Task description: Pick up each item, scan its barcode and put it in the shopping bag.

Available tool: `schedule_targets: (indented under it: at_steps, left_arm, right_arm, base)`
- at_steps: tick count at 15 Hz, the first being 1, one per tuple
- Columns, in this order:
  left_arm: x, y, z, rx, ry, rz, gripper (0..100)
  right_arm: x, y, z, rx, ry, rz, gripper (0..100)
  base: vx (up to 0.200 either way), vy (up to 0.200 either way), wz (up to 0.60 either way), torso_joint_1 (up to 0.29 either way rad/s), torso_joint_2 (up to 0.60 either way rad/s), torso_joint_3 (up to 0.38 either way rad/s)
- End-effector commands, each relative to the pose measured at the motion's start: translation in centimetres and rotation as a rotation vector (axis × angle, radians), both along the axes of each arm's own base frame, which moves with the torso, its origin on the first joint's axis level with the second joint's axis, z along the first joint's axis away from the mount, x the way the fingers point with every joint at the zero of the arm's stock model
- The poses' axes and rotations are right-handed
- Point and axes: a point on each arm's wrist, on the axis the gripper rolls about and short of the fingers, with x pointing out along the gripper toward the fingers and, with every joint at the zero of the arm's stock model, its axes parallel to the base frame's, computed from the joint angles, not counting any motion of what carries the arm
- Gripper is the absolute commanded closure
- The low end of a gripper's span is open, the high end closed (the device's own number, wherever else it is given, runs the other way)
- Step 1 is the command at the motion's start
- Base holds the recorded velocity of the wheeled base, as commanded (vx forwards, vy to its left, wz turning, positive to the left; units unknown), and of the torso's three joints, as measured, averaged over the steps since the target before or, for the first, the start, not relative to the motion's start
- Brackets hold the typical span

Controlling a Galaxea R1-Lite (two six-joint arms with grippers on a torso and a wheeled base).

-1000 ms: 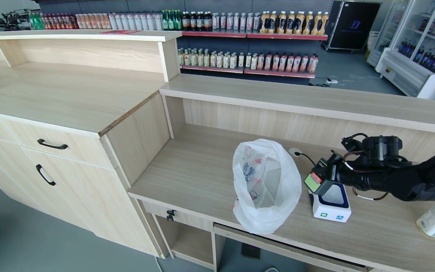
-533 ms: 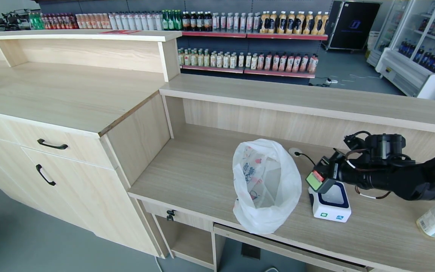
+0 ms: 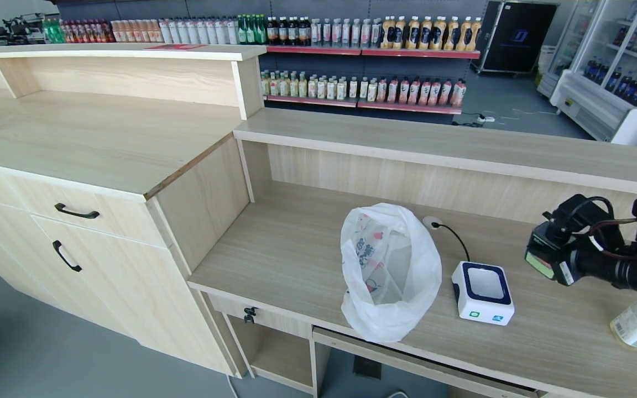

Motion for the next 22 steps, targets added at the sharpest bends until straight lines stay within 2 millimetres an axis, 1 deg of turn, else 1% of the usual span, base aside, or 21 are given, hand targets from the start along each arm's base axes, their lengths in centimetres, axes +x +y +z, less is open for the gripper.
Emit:
schedule_targets:
  at_steps: [1,3,4,6,7,8,9,10,13,14,15,19,22]
  left_arm:
    - [0.0,0.0,0.0,0.0,-0.001,0.0,0]
    - [0.0,0.0,0.0,0.0,-0.001,0.0,0]
    - [0.0,0.0,0.0,0.0,-0.001,0.0,0]
    - [0.0,0.0,0.0,0.0,-0.001,0.0,0]
    - [0.0,0.0,0.0,0.0,-0.001,0.0,0]
    - [0.0,0.0,0.0,0.0,-0.001,0.0,0]
    - [0.0,0.0,0.0,0.0,-0.001,0.0,0]
    - [0.0,0.0,0.0,0.0,-0.001,0.0,0]
    - [0.0,0.0,0.0,0.0,-0.001,0.0,0]
    - [0.0,0.0,0.0,0.0,-0.001,0.0,0]
    - [0.0,0.0,0.0,0.0,-0.001,0.0,0]
    - [0.0,0.0,0.0,0.0,-0.001,0.0,0]
    - [0.0,0.0,0.0,0.0,-0.001,0.0,0]
  right_arm:
    - [-4.2,-1.9,2.4,-0.112,-0.106,-0.079,100]
    - [-4.4,-1.5,3.1,-0.083,-0.149,-0.058,100]
    - [-4.1,-0.7,3.5,-0.075,-0.173,-0.032,100]
    - [-2.9,1.1,4.5,-0.042,-0.238,0.035,100]
    - [-1.9,2.0,4.3,-0.013,-0.245,0.06,100]
    - [-1.0,3.0,3.9,0.069,-0.23,0.082,100]
    - [0.2,4.2,3.1,0.167,-0.19,0.104,100]
    - [1.1,4.9,1.8,0.253,-0.136,0.104,100]
    - [2.7,5.4,-2.7,0.303,0.015,0.089,100]
    - [3.2,5.4,-3.3,0.305,0.031,0.087,100]
    - [4.5,5.5,-4.6,0.307,0.055,0.087,100]
    - [8.5,5.4,-7.8,0.366,0.088,0.061,100]
    - [11.8,7.4,-9.2,0.428,0.07,0.094,100]
  base:
    - [0.0,0.0,0.0,0.0,0.0,0.0]
    - [0.0,0.0,0.6,0.0,0.0,0.002]
    - [0.0,0.0,0.6,-0.002,0.0,-0.002]
    - [0.0,0.0,0.6,0.005,0.0,0.01]
    - [0.0,0.0,0.6,0.002,0.0,0.002]
    - [0.0,0.0,0.0,0.0,0.0,0.0]
    - [0.0,0.0,0.0,0.0,0.0,0.0]
    - [0.0,0.0,0.0,0.0,0.0,0.0]
    - [0.0,0.0,0.0,0.0,0.0,0.0]
    - [0.0,0.0,0.0,0.0,0.0,0.0]
    - [0.0,0.0,0.0,0.0,0.0,0.0]
    - [0.0,0.0,0.0,0.0,0.0,0.0]
    - [0.0,0.0,0.0,0.0,0.0,0.0]
